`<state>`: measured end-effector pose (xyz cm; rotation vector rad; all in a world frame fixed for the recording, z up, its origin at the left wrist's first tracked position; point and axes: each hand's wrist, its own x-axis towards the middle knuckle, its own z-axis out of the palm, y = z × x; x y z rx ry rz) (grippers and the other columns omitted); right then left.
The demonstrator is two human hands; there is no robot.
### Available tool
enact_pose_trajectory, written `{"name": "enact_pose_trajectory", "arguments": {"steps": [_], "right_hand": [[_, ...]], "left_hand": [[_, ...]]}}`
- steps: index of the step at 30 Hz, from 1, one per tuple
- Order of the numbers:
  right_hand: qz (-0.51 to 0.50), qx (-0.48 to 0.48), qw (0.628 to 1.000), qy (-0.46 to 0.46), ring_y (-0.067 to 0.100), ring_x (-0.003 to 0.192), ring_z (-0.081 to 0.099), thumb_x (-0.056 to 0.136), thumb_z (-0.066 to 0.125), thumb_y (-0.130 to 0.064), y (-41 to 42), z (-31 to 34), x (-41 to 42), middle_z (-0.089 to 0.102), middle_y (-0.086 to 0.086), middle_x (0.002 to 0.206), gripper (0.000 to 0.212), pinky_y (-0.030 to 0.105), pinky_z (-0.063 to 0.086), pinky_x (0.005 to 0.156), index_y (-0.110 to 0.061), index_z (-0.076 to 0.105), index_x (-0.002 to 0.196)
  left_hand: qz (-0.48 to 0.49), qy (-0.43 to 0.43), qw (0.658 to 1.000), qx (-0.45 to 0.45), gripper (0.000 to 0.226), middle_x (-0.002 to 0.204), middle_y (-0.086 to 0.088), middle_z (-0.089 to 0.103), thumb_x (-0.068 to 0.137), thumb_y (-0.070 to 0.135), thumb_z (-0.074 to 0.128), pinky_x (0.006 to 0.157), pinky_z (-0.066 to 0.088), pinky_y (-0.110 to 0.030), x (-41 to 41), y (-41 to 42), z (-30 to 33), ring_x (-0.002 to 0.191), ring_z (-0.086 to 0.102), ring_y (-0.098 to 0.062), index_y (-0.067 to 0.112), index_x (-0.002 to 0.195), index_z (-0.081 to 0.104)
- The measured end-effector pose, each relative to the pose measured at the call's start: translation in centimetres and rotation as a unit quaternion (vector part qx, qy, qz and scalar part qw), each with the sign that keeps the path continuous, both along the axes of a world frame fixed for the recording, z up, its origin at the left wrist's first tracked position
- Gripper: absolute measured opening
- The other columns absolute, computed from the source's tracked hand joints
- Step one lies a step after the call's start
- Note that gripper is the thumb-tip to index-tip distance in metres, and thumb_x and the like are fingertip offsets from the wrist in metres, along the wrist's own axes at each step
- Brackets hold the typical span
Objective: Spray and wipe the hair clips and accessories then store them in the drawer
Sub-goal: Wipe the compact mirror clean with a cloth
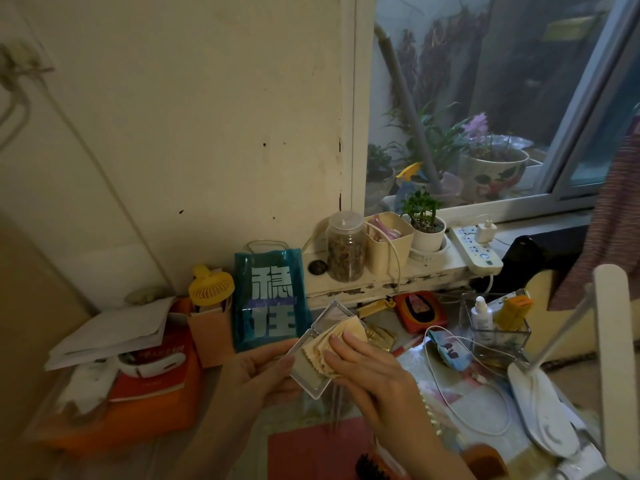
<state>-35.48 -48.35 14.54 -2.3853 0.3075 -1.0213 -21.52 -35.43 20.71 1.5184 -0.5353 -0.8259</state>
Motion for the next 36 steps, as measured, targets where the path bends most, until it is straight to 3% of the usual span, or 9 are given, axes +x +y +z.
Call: {"name": "enact_pose_trajectory", "arguments": {"steps": [4,6,8,12,16,20,24,28,36], "right_hand": [[-0.029,0.117,0.992,-0.036,-0.005,0.114,0.056,0.088,0.061,-0.023,0.1,1.0,-0.9,0.062,-0.027,0.117,0.029,0.012,0.044,0.093,-0.032,0.065,0.115],[-0.074,0.210,0.973,-0.066,-0.009,0.083,0.064,0.086,0.065,-0.015,-0.2,1.7,-1.4,0.069,-0.030,0.092,0.031,0.008,0.048,0.071,-0.040,0.069,0.103],[-0.101,0.303,0.944,-0.081,0.001,0.062,0.064,0.084,0.064,-0.012,-1.1,1.7,-1.6,0.072,-0.019,0.074,0.031,0.017,0.053,0.060,-0.040,0.069,0.094],[-0.087,0.408,0.906,-0.072,0.022,0.076,0.070,0.086,0.062,-0.014,-2.4,1.6,-1.6,0.075,0.000,0.080,0.017,0.049,0.056,0.077,-0.025,0.075,0.091],[-0.027,0.503,0.862,-0.062,0.028,0.073,0.068,0.085,0.060,-0.008,-2.3,2.2,-0.9,0.072,0.016,0.079,0.017,0.048,0.054,0.075,-0.015,0.075,0.086],[0.010,0.570,0.821,-0.037,0.026,0.067,0.063,0.085,0.059,-0.012,-2.0,2.0,-0.5,0.069,0.021,0.077,0.018,0.030,0.052,0.060,-0.015,0.077,0.082],[0.035,0.614,0.789,-0.022,0.024,0.069,0.068,0.083,0.061,-0.011,-1.6,1.5,-0.6,0.073,0.020,0.083,0.017,0.026,0.054,0.057,-0.006,0.075,0.091],[0.028,0.655,0.755,-0.017,0.020,0.057,0.067,0.081,0.063,-0.009,-1.3,1.1,-0.7,0.071,0.020,0.075,0.018,0.023,0.051,0.048,0.003,0.073,0.090],[-0.045,0.644,0.763,0.028,0.021,0.052,0.063,0.081,0.066,-0.004,-0.2,-0.7,-0.3,0.069,0.020,0.071,0.009,0.026,0.049,0.045,0.001,0.073,0.083]], "left_hand": [[0.015,-0.010,1.000,0.013,0.021,0.087,-0.007,0.076,0.086,0.004,0.058,0.059,0.058,-0.024,0.1,0.5,-0.6,0.076,0.072,-0.022,0.015,0.098,0.071],[0.025,-0.006,1.000,0.017,0.022,0.089,-0.007,0.075,0.086,0.005,0.058,0.063,0.060,-0.028,0.5,0.9,-0.9,0.080,0.072,-0.023,0.015,0.100,0.071],[0.026,-0.005,0.999,0.021,0.022,0.091,-0.007,0.075,0.087,0.006,0.057,0.066,0.060,-0.030,0.9,1.4,-1.0,0.083,0.072,-0.026,0.016,0.101,0.071],[0.011,-0.013,0.999,0.035,0.023,0.093,-0.009,0.075,0.087,0.006,0.057,0.066,0.060,-0.030,1.1,2.0,-1.0,0.084,0.072,-0.028,0.017,0.101,0.072],[-0.020,-0.021,0.998,0.057,0.025,0.096,-0.007,0.075,0.087,0.009,0.057,0.073,0.059,-0.033,0.8,2.4,-0.8,0.086,0.071,-0.028,0.018,0.106,0.070],[-0.035,-0.025,0.996,0.078,0.025,0.097,-0.007,0.074,0.089,0.008,0.055,0.082,0.056,-0.045,0.6,2.7,-0.8,0.086,0.071,-0.029,0.017,0.107,0.070],[-0.015,-0.007,0.995,0.099,0.024,0.094,-0.004,0.075,0.089,0.010,0.055,0.069,0.059,-0.030,0.4,2.8,-1.4,0.084,0.072,-0.024,0.018,0.107,0.069],[0.057,0.046,0.993,0.092,0.020,0.090,-0.008,0.075,0.087,0.011,0.059,0.064,0.058,-0.028,-0.2,2.8,-2.5,0.080,0.072,-0.025,0.019,0.101,0.069],[0.159,0.102,0.981,0.038,0.026,0.081,-0.009,0.075,0.073,-0.007,0.068,0.050,0.054,-0.019,-2.3,3.1,-3.4,0.069,0.072,-0.019,0.010,0.092,0.070]]}}
